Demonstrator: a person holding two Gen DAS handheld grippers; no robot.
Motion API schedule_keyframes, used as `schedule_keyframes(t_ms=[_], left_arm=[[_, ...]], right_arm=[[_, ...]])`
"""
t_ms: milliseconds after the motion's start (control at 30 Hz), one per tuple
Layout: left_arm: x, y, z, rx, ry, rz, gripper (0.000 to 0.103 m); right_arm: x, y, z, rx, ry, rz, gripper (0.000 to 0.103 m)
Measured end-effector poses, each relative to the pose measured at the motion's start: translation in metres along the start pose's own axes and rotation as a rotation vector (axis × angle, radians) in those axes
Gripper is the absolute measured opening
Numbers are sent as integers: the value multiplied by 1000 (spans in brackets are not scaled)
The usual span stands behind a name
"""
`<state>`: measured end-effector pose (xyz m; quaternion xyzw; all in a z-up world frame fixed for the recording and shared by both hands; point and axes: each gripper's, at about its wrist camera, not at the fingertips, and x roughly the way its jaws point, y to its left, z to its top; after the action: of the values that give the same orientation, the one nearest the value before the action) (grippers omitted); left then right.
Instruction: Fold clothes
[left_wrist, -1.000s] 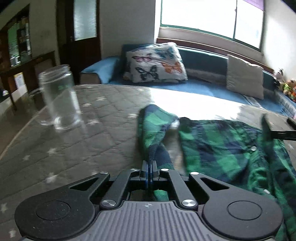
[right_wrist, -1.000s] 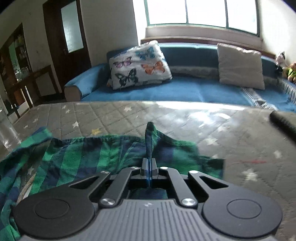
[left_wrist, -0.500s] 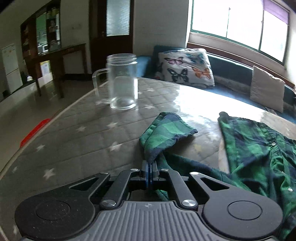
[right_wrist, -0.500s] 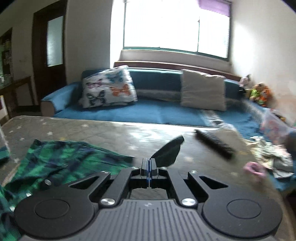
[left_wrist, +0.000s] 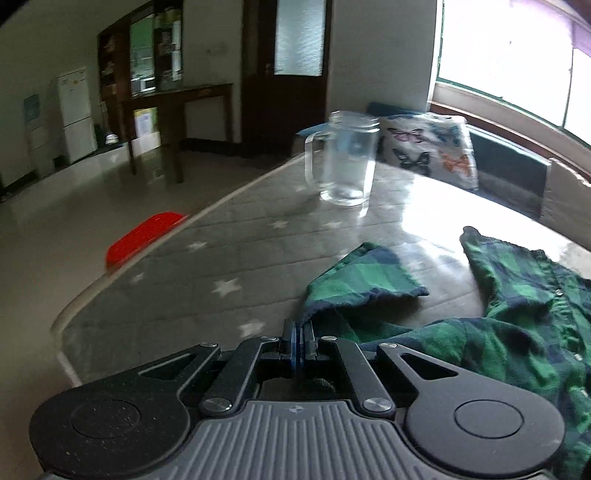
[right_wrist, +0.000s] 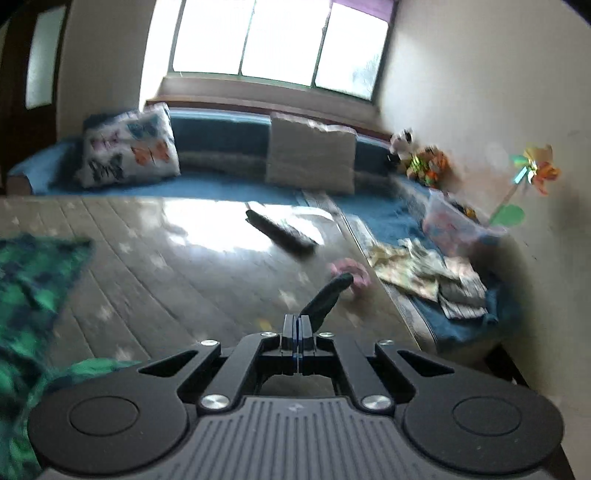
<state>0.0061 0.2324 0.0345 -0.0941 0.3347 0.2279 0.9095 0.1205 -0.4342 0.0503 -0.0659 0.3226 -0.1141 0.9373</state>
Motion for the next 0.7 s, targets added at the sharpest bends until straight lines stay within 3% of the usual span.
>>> schedule_keyframes(t_ms=[267,367,500,567,633,700], left_arm=[[5,6,-11,43,57,34,3],[7,4,-12,65,63,43,7],[8,2,-11,73,57,51,9],[7,1,-10,75,53,57,31],[4,2,-9,70,43,67,40],[2,3,-7,70,36,67,41]], right_arm=[[29,0,-32,-15,148,-50,4],[22,-2,-35,-26,129,-73,5],[13,-3,-34,-16,104,-35,21],[14,3,-33,-2,106,25,24],[20,14,-35,11,124,95,30],[27,27,-36,3,136,139,35]])
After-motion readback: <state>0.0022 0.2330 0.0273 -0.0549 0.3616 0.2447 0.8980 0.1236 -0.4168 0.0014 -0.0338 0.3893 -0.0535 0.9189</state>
